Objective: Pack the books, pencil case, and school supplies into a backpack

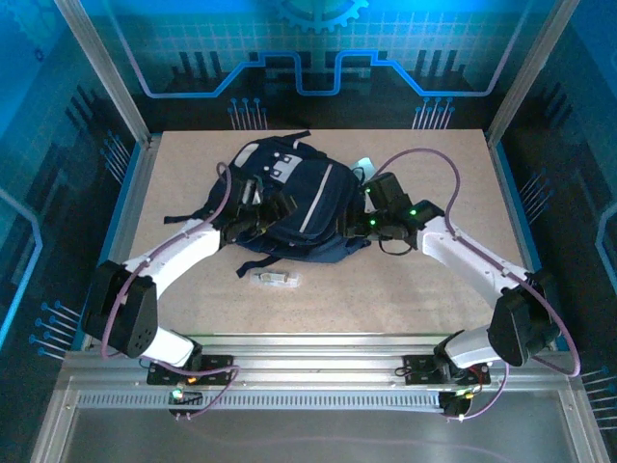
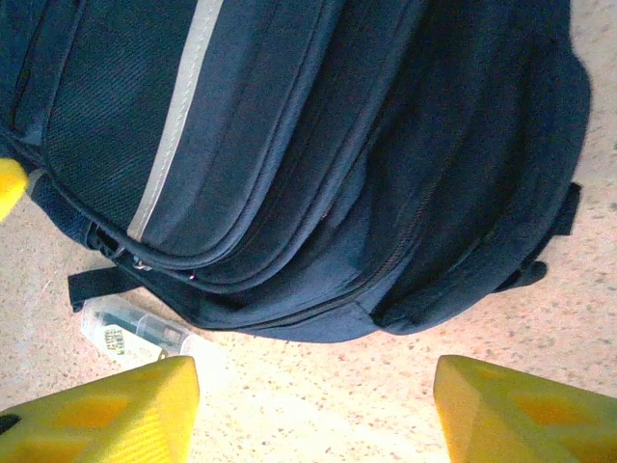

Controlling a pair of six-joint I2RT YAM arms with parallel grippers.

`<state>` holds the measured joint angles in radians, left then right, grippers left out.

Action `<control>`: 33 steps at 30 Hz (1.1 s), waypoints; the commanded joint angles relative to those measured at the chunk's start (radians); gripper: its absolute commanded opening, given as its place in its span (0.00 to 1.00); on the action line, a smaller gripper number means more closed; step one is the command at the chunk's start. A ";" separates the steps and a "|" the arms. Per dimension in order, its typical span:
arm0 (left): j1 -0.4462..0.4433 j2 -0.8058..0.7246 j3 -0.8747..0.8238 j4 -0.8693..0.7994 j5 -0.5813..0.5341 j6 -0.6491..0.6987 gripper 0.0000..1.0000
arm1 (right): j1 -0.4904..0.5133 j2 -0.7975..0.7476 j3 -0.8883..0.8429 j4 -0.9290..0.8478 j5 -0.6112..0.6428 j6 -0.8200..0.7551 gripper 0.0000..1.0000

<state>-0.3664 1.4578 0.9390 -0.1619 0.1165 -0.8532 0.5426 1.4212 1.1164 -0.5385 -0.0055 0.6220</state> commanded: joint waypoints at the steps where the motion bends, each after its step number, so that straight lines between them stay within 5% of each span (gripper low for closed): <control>1: 0.001 -0.069 -0.100 0.088 -0.112 -0.152 0.76 | 0.040 0.019 -0.015 0.050 0.054 0.036 0.67; 14: 0.011 0.018 -0.206 0.236 -0.310 -0.379 0.65 | 0.102 0.012 -0.018 0.054 0.103 0.063 0.66; 22: 0.019 0.166 -0.144 0.315 -0.265 -0.399 0.53 | 0.131 -0.022 -0.062 0.094 0.094 0.058 0.65; 28: 0.010 0.183 -0.156 0.401 -0.225 -0.436 0.02 | 0.214 0.032 -0.034 0.137 0.088 0.029 0.64; 33: -0.015 0.099 -0.147 0.389 -0.231 -0.466 0.00 | 0.250 0.121 0.006 0.197 0.082 0.050 0.60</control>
<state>-0.3580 1.6157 0.7773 0.2081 -0.1276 -1.3018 0.7750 1.4994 1.0859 -0.4004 0.0719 0.6632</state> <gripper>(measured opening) 0.060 0.604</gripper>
